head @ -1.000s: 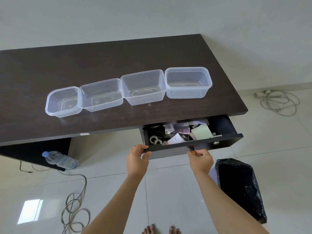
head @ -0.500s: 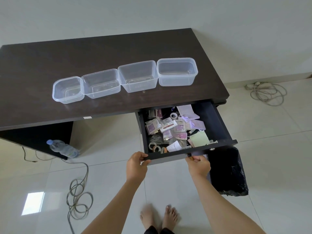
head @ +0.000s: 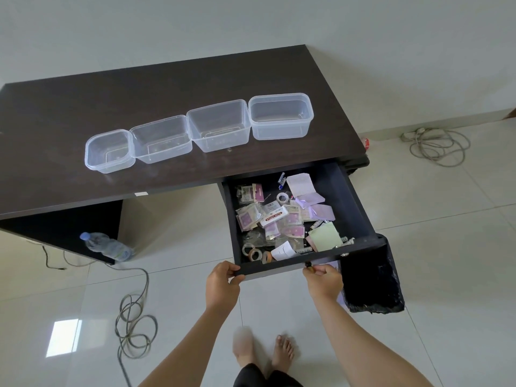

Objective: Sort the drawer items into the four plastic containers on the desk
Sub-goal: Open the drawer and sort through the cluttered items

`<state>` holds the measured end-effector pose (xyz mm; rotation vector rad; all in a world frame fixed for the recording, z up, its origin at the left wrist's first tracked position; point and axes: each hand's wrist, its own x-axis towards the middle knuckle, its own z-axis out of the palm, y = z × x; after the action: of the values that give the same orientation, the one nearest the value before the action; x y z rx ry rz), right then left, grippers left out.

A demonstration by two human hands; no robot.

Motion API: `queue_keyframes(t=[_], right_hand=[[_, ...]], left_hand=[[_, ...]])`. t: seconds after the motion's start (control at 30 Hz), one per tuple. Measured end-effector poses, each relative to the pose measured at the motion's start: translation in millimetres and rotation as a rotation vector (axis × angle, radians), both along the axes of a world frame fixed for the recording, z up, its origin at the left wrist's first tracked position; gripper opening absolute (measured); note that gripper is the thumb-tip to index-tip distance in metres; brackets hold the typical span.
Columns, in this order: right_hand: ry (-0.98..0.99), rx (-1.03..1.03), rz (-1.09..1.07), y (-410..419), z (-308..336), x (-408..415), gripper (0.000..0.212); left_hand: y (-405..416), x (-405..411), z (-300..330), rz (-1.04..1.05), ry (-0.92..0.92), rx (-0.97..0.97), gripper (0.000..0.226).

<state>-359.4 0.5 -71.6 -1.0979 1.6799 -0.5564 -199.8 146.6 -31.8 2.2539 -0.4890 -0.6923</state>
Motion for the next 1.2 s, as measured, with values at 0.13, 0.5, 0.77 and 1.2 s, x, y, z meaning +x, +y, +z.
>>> queue_keyframes(t=[0.13, 0.5, 0.77, 1.2], right_hand=[[-0.019, 0.020, 0.025, -1, -9, -2, 0.013], [0.037, -0.358, 0.231, -2, 47, -21, 0.020], [0.056, -0.308, 0.731, -61, 57, 43, 0.062], [0.591, -0.024, 1.060, -119, 4, 115, 0.119]], left_hand=[[-1, 0, -2, -0.026, 0.003, 0.041, 0.016], [-29, -4, 35, -0.148, -0.118, 0.091, 0.033], [-112, 50, 35, -0.293, -0.089, 0.067, 0.060], [-219, 132, -12, -0.747, 0.090, 0.626, 0.128]])
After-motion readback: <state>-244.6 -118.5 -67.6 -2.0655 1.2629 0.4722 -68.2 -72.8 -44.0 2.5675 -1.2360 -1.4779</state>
